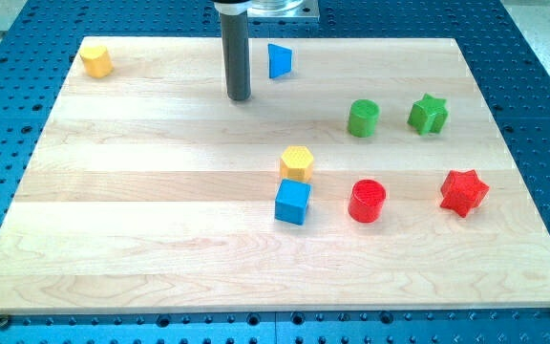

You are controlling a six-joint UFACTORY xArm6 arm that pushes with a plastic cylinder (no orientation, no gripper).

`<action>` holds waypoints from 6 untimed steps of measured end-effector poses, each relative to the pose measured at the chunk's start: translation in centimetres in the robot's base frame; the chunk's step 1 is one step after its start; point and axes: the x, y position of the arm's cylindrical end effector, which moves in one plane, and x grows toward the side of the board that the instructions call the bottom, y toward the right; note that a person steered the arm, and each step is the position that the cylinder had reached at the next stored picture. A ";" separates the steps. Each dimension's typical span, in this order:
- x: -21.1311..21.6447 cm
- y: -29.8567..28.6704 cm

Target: Put the hexagon to the top right corner of the board

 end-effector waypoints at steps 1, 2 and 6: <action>0.0 0.3; 1.2 0.1; 16.0 8.1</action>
